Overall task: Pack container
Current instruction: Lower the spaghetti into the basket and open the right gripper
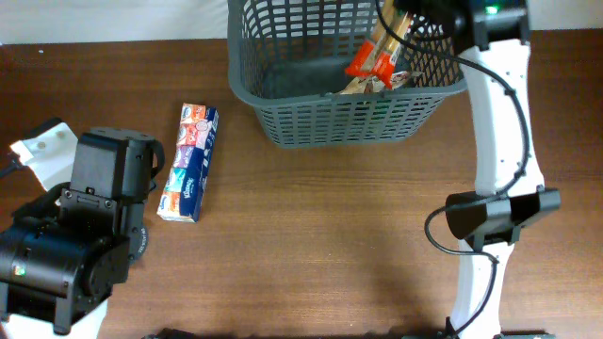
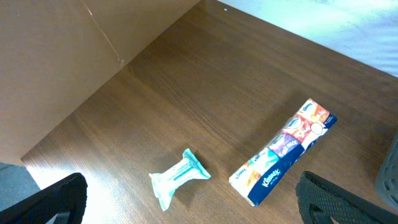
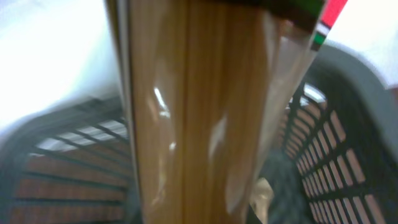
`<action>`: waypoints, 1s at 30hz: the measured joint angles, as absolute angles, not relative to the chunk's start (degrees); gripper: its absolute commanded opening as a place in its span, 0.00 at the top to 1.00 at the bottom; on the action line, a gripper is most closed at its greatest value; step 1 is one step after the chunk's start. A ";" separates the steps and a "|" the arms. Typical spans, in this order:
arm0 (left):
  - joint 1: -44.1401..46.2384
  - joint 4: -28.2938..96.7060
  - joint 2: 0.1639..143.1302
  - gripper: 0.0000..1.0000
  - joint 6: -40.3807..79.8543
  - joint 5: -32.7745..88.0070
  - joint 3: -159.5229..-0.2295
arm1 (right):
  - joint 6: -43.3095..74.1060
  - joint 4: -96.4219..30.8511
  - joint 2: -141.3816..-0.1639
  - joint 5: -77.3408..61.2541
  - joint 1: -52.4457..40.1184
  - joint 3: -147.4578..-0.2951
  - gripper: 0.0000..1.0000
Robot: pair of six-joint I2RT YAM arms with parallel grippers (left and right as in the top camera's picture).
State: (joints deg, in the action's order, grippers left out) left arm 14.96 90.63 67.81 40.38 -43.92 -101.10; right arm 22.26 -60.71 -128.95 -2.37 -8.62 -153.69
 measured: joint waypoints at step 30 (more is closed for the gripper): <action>14.96 90.61 67.81 0.01 40.38 -43.92 -101.10 | 20.51 -63.86 -128.57 1.39 -8.62 -147.39 0.23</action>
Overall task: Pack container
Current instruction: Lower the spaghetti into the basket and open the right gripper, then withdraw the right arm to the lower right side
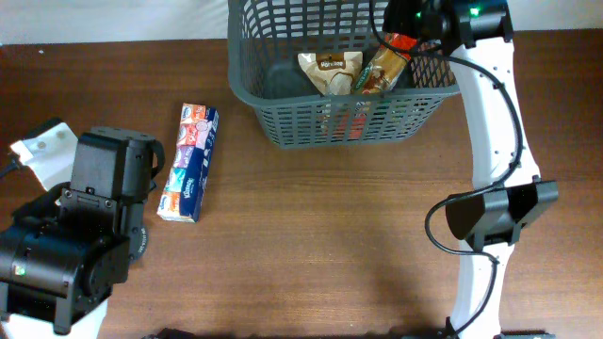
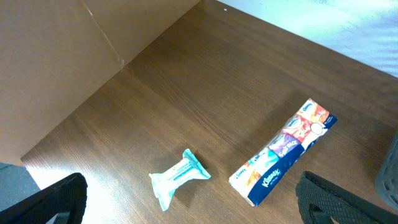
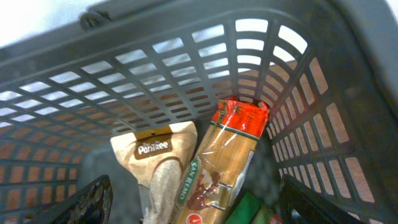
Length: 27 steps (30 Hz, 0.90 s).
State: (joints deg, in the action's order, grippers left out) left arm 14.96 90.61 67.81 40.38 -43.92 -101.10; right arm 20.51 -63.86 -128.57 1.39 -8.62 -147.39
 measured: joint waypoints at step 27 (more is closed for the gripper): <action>14.96 90.61 67.81 0.01 40.38 -43.92 -101.10 | 19.40 -90.98 -100.92 35.94 2.68 -157.88 0.01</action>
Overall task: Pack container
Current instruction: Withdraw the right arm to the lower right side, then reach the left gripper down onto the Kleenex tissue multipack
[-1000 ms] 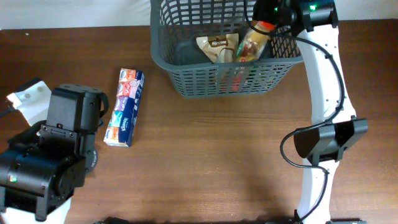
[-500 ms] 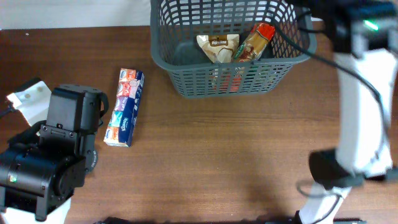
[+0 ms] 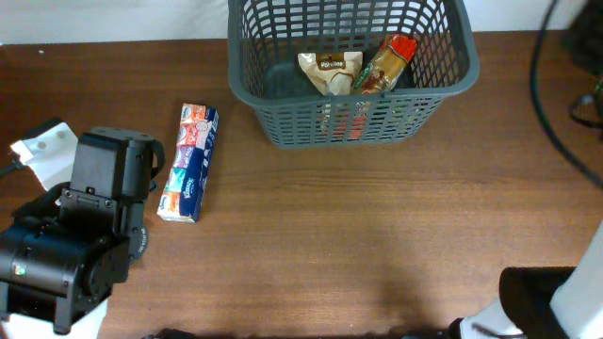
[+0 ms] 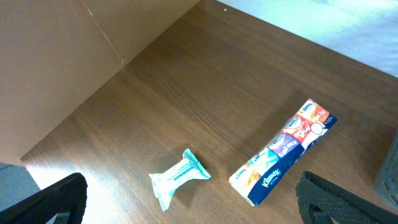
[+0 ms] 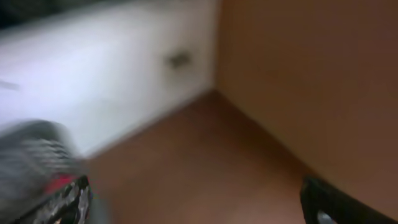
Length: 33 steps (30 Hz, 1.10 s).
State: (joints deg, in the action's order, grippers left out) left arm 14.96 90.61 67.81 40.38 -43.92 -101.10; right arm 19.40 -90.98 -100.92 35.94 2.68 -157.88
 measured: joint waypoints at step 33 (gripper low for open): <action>14.96 88.73 67.81 0.00 39.66 -34.13 -101.10 | 31.46 -84.18 -102.30 18.22 30.30 -105.97 0.01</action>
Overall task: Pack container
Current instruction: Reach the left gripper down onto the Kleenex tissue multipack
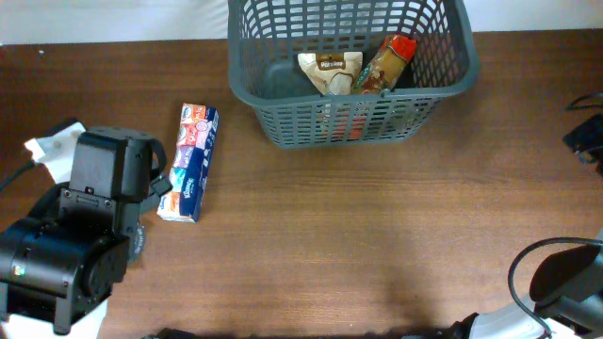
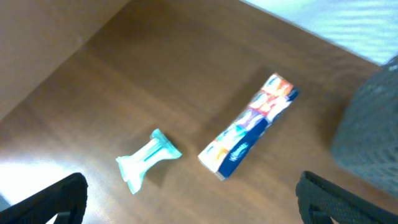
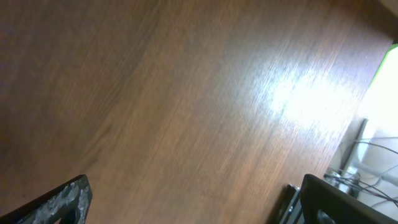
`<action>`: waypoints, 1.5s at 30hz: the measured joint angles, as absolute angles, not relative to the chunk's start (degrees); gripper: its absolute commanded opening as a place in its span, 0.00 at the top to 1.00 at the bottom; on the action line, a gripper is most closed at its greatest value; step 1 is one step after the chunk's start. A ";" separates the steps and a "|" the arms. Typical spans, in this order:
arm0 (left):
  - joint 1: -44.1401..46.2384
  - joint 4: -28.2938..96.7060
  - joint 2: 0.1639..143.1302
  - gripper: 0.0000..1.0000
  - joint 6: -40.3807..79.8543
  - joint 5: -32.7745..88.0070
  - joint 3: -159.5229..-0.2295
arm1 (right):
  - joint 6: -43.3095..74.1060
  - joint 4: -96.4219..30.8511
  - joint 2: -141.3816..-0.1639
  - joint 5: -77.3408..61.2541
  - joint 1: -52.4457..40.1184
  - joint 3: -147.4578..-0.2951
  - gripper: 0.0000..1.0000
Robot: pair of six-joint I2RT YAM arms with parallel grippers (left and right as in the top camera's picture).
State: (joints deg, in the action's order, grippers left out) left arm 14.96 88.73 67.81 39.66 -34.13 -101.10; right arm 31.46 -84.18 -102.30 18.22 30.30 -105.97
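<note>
The grey mesh basket stands at the back of the table. In it lie a pasta packet with a red end and a beige bag. A long tissue pack lies on the wood left of the basket and also shows in the left wrist view as the tissue pack. Further left lies a small teal and white packet. My left gripper hangs open well above those two. My right gripper is open over bare wood at the far right.
The bulky black left arm covers the table's front left corner. The right arm's base sits at the front right. Cables and a table edge lie beside the right gripper. The basket's corner shows at right.
The left wrist has shifted, so the tissue pack sits more central and the basket's corner has come into view. The right gripper, then blurred near the wall, is now over bare wood.
First my right gripper held the pasta packet over the basket. A second later the packet lay in the basket beside the beige bag and the gripper stood open above it. Then the right arm was off to the right, where it now hangs open.
</note>
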 measured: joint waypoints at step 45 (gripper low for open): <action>-2.70 87.29 119.61 0.01 -3.62 1.80 -126.89 | 31.48 -83.20 -102.30 17.89 30.30 -103.79 0.01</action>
